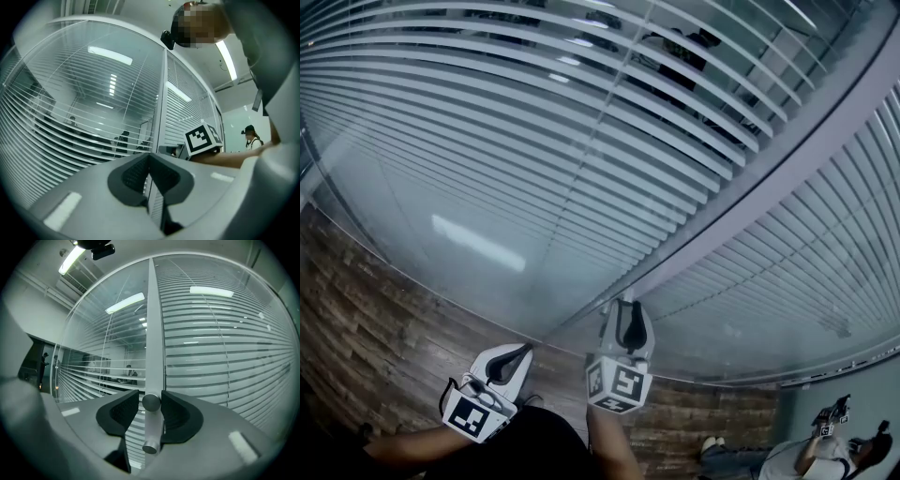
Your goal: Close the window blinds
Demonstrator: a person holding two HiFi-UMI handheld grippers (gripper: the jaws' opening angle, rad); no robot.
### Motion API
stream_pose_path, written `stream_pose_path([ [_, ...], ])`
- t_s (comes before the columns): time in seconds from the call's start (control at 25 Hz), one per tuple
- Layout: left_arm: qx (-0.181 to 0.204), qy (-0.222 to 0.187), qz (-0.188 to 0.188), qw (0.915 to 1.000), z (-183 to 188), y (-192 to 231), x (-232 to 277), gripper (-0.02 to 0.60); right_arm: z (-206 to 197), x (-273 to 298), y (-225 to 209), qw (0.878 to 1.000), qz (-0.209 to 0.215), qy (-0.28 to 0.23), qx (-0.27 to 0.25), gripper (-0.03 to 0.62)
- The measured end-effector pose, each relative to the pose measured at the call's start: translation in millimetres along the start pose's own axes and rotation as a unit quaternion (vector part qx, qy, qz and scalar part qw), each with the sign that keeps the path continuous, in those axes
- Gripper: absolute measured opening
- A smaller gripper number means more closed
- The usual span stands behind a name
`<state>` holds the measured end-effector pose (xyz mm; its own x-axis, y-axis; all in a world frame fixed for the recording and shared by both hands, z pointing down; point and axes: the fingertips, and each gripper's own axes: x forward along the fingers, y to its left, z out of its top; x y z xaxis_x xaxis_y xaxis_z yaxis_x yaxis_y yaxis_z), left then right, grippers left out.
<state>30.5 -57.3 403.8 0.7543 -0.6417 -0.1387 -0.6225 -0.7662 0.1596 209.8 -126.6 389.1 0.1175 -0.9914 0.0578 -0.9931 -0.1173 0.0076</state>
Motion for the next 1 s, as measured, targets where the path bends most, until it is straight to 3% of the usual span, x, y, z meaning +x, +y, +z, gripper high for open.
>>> stream_pose_path([
  [0.2,-0.002,0.008,0.002,1.0,-3,4,3,-0.002,0,3,-8,1.0,-0.016,-0.002,-0.024,0.127],
  [0.4,0.001,0.01,0.016,0.9998,-3,9,-5,-0.002,1,2,-3,0.993,-0.003,0.001,-0.115,0.124],
  [0.56,0.004,0.007,0.013,0.9999,-3,6,-7,-0.002,0,2,0,0.984,0.034,0.018,-0.172,0.126],
  [0.76,0.018,0.005,-0.004,0.9998,-2,-7,-6,-0.002,-3,4,5,0.952,0.05,0.044,-0.298,0.124],
  [1.0,0.012,0.005,-0.01,0.9999,-4,-15,-6,-0.002,-6,5,7,0.918,0.051,0.056,-0.388,0.12],
])
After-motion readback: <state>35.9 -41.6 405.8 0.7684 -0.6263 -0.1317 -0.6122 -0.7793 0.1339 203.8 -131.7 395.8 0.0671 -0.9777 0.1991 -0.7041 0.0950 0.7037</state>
